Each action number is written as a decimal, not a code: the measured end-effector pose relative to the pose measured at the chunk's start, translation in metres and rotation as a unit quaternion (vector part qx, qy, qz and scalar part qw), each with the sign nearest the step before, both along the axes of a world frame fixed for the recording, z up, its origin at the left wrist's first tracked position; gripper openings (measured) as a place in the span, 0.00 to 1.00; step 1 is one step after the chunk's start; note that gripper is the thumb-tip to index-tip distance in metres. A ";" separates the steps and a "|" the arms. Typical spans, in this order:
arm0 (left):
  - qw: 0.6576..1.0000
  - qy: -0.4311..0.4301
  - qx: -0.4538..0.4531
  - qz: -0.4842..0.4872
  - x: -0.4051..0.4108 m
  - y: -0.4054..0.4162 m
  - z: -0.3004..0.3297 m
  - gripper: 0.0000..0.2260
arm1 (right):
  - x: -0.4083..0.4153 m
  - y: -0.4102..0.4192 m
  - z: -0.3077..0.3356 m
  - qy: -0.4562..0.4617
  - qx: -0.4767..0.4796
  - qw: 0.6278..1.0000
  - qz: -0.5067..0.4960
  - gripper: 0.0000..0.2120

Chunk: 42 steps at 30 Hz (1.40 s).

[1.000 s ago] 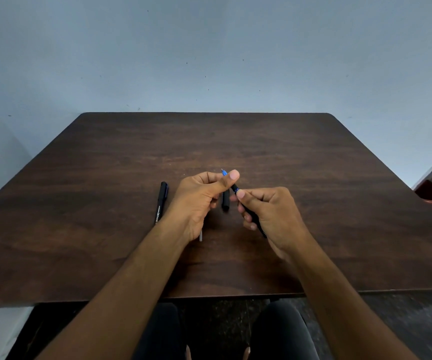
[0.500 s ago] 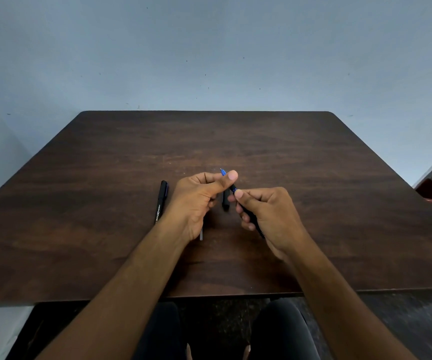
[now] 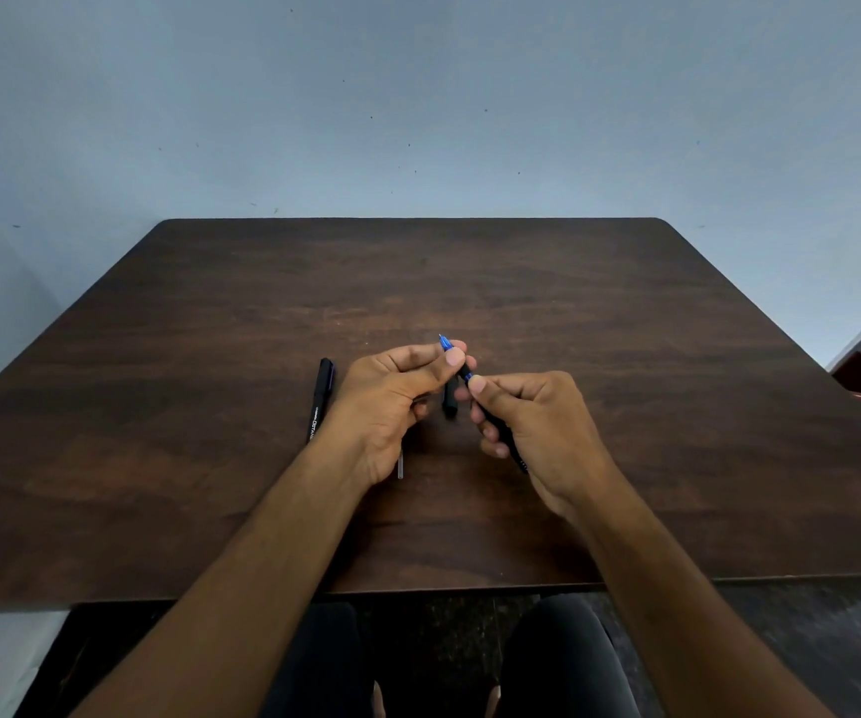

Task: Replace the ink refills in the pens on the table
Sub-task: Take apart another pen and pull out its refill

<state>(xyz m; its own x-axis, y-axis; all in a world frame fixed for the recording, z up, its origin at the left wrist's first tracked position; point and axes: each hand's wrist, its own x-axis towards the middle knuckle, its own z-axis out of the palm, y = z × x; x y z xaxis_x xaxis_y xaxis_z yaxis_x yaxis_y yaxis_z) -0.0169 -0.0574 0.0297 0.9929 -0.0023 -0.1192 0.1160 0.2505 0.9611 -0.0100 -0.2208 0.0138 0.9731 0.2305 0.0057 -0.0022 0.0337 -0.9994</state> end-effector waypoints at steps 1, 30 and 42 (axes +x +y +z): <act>1.000 -0.001 0.003 0.011 0.001 -0.001 0.000 0.15 | 0.000 0.000 0.000 0.000 -0.001 1.000 0.001 0.10; 0.996 0.013 -0.007 0.085 0.009 -0.003 0.001 0.15 | -0.001 -0.005 0.001 0.000 0.023 1.000 -0.010 0.08; 0.995 0.012 0.045 0.094 0.008 -0.007 0.015 0.22 | -0.004 -0.017 0.009 0.018 -0.030 0.998 -0.044 0.08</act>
